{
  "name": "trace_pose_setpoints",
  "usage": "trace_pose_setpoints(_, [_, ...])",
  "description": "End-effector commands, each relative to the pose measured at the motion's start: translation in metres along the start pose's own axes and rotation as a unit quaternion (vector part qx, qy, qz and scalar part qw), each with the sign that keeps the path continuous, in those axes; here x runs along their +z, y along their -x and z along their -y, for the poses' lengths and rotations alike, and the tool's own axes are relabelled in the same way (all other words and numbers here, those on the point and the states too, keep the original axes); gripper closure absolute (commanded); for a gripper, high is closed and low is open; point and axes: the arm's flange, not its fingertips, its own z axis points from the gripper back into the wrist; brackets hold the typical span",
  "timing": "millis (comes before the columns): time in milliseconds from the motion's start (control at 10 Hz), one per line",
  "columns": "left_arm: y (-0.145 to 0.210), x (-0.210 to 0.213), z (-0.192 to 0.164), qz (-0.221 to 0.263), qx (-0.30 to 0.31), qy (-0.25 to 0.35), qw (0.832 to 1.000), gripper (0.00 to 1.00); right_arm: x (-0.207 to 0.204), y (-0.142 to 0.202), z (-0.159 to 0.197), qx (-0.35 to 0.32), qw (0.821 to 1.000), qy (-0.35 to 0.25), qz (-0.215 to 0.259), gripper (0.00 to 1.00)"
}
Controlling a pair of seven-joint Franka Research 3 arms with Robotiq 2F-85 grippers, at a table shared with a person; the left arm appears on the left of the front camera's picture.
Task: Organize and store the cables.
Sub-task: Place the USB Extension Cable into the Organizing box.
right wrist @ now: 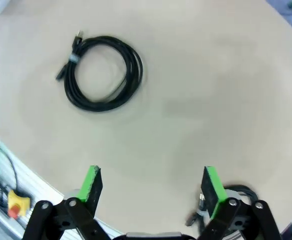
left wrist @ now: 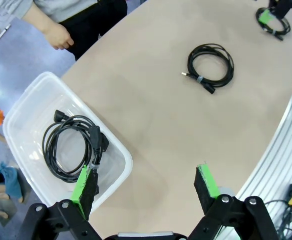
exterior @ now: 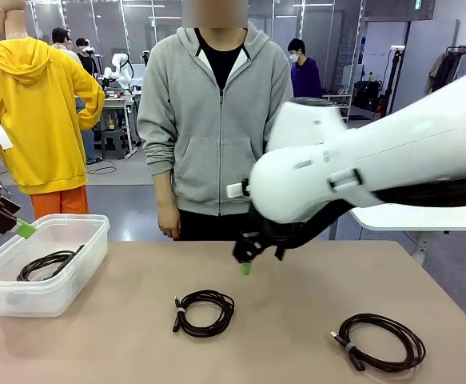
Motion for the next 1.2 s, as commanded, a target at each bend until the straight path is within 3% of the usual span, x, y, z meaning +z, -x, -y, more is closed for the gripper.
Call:
trace_pose_setpoints(0, [-0.004,0.0,-0.001,-0.003,0.009,-0.005,1.0,0.0,0.02,0.052,0.036,0.04,0.999,-0.016,0.024,0.0])
trace_pose_setpoints(100, [-0.004,0.0,-0.001,-0.003,0.009,-0.005,1.0,0.0,0.033,0.081,0.053,0.071,0.997,0.0,0.043,0.0])
trace_pose_setpoints(300, [-0.004,0.0,-0.001,-0.003,0.009,-0.005,1.0,0.0,0.05,0.143,0.1,0.051,0.992,-0.011,0.112,0.0])
trace_pose_setpoints(600, [-0.004,0.0,-0.001,-0.003,0.009,-0.005,1.0,0.0,0.058,0.203,0.149,0.07,0.986,0.054,0.141,0.0])
trace_pose_setpoints(900, [-0.004,0.0,-0.001,-0.003,0.009,-0.005,1.0,0.0,0.058,0.216,0.162,0.135,0.979,0.085,0.13,0.0])
trace_pose_setpoints(1000, [-0.004,0.0,-0.001,-0.003,0.009,-0.005,1.0,0.0,0.052,0.208,0.159,0.143,0.977,0.092,0.131,0.0])
trace_pose_setpoints(1100, [-0.004,0.0,-0.001,-0.003,0.009,-0.005,1.0,0.0,0.085,0.182,0.18,0.109,0.984,0.076,0.117,0.0])
